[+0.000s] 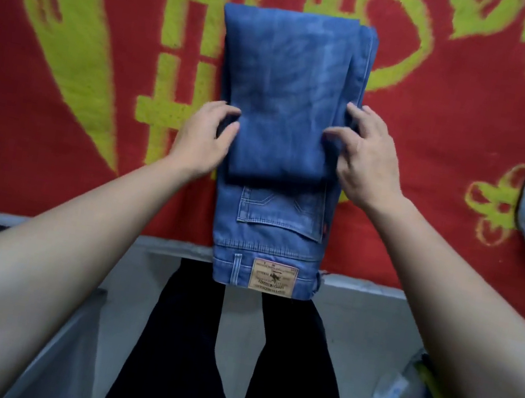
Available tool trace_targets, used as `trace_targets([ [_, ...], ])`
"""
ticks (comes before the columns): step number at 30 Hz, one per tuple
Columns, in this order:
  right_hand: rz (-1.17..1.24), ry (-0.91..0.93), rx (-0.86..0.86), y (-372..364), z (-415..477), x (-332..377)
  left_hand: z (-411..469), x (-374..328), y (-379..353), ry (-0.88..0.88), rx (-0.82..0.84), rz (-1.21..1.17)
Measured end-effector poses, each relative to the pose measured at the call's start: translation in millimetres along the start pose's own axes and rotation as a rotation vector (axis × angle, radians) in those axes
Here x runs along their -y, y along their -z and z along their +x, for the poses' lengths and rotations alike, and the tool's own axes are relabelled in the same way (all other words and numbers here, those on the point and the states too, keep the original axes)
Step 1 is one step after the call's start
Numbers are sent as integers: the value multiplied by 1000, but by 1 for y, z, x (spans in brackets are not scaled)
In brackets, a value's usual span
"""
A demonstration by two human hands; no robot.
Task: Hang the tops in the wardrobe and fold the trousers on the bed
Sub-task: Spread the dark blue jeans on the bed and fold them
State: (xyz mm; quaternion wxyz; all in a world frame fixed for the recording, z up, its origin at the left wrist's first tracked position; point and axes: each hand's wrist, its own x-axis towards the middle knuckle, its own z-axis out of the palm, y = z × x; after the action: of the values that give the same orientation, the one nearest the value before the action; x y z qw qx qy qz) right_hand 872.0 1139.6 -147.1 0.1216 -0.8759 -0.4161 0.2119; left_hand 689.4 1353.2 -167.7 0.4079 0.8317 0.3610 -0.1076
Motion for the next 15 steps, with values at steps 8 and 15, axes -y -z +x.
trace_targets([
  [8,-244,-117,286,-46,-8,11,-12,-5,-42,180,-50,184],
  [15,-12,-225,-56,-48,-40,19,-27,1,-52,407,-44,-56],
])
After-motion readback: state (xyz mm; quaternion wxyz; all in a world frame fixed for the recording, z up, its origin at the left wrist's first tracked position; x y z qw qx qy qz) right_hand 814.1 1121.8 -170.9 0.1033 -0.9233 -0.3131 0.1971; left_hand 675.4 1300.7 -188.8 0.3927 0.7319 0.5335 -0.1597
